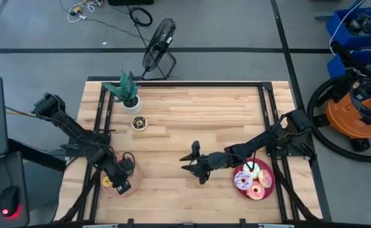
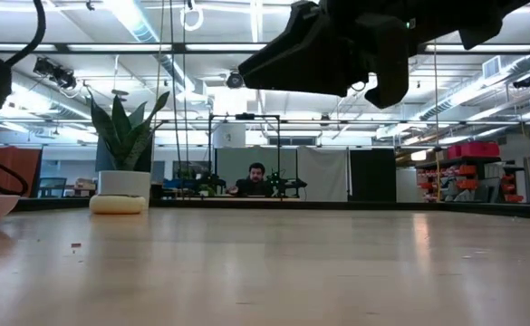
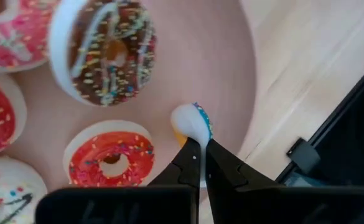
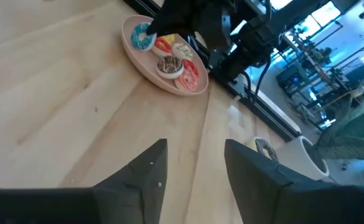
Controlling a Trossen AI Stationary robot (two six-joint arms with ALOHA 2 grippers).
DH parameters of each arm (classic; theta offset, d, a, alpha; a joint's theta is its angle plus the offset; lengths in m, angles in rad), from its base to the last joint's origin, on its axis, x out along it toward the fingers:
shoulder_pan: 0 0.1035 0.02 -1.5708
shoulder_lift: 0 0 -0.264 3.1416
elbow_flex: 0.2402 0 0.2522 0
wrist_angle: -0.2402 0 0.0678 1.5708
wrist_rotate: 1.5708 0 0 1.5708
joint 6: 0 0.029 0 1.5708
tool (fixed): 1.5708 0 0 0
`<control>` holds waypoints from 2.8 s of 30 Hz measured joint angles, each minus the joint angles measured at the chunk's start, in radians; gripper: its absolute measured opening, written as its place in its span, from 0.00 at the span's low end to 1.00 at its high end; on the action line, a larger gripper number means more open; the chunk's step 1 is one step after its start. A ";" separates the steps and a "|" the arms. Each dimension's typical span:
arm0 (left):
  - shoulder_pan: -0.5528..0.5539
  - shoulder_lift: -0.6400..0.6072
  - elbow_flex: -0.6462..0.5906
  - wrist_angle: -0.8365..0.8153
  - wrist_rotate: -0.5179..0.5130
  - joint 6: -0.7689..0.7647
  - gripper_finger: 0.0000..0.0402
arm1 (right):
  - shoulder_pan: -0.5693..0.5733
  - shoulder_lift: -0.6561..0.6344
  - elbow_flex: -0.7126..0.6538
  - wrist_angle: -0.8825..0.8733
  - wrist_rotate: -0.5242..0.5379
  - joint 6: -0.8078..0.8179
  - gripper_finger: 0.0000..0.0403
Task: Pick & Place donuts
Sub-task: Put the small blue donut on the light pink plate, then put the big black donut on the dark pink plate
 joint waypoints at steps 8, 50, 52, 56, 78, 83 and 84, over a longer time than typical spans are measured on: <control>0.000 0.000 0.008 -0.008 -0.026 0.004 0.07 | -0.001 0.000 0.000 -0.002 0.001 0.000 0.42; 0.228 -0.073 -0.057 -0.231 -1.111 0.216 0.60 | -0.015 -0.001 0.000 -0.096 0.001 0.082 0.42; 0.286 -0.072 -0.085 -0.129 -1.102 0.292 0.64 | -0.015 -0.001 0.000 -0.096 0.001 0.082 0.42; 0.418 -0.072 -0.114 0.026 -1.043 0.456 0.70 | -0.015 -0.001 0.000 -0.096 0.001 0.082 0.42; 0.810 0.162 -0.113 0.145 -0.756 0.749 0.60 | -0.015 -0.001 0.000 -0.102 0.001 0.085 0.42; 0.810 0.188 -0.111 0.173 -0.732 0.790 0.49 | -0.015 -0.001 0.000 -0.104 0.001 0.085 0.42; 0.810 0.188 -0.105 0.170 -0.726 0.800 0.45 | -0.015 -0.001 0.000 -0.106 0.001 0.085 0.42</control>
